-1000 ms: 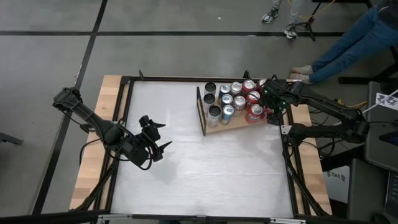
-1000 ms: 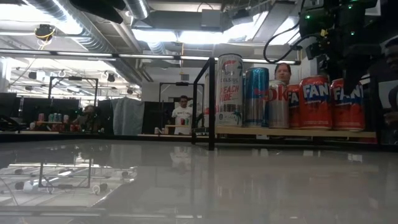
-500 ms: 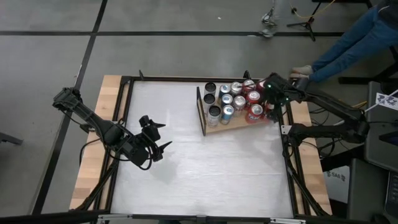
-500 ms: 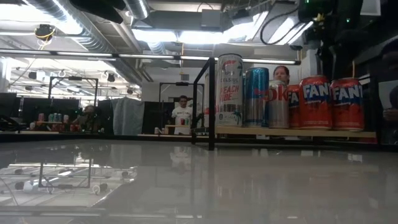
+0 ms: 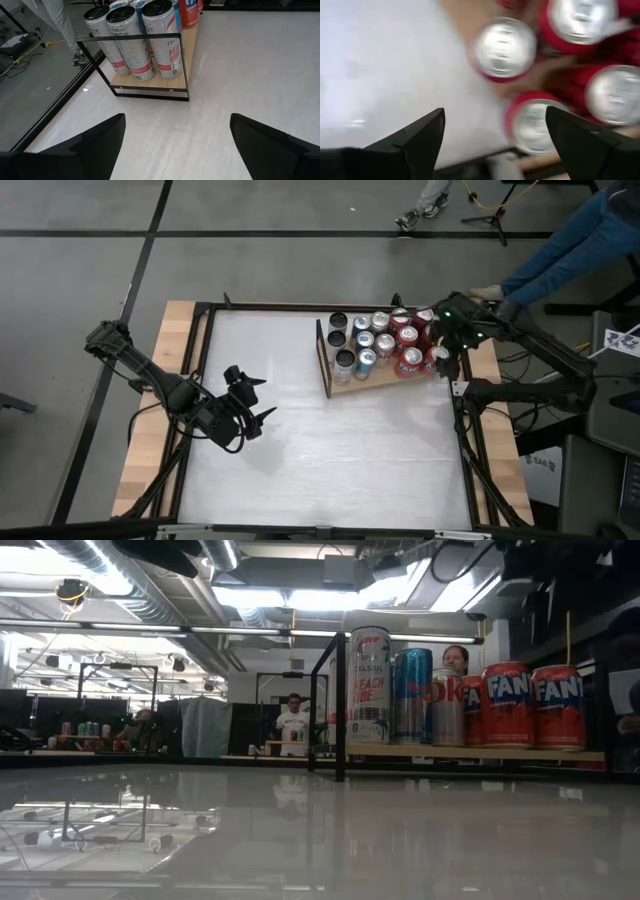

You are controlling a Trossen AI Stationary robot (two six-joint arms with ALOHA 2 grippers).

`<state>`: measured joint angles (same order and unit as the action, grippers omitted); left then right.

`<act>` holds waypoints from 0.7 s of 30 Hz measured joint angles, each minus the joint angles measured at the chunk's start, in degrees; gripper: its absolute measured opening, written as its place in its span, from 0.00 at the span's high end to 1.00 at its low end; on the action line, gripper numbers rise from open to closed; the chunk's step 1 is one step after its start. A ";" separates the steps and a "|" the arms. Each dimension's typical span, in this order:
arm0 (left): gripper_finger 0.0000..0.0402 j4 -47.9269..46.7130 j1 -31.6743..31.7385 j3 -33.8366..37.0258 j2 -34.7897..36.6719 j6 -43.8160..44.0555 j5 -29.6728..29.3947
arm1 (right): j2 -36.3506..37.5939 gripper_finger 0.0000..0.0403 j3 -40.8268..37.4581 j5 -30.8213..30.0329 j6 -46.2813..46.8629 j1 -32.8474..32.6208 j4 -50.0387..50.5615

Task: Place canned beverage on shelf
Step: Return to Home Position

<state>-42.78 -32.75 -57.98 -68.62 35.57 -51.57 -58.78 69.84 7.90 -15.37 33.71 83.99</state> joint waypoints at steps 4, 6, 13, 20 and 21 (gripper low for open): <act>0.13 0.01 -0.01 0.00 0.00 -0.02 0.00 | 2.84 0.17 0.00 7.52 3.84 0.00 0.10; 0.13 0.02 -0.02 0.00 0.00 0.00 0.00 | 4.59 0.17 0.00 8.81 6.23 0.00 0.12; 0.13 0.11 0.11 0.00 0.01 0.04 -0.94 | 12.18 0.17 0.00 9.31 11.88 0.00 -2.28; 0.14 8.41 3.27 -0.02 0.00 -6.61 1.26 | 15.67 0.17 -0.20 12.26 18.07 0.00 -20.96; 0.15 10.15 3.91 -0.02 0.01 -8.66 2.44 | 15.51 0.17 -0.20 14.31 18.28 0.00 -24.11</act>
<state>-32.63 -28.84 -58.00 -68.61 26.92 -49.13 -43.26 69.64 22.21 2.91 33.71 59.88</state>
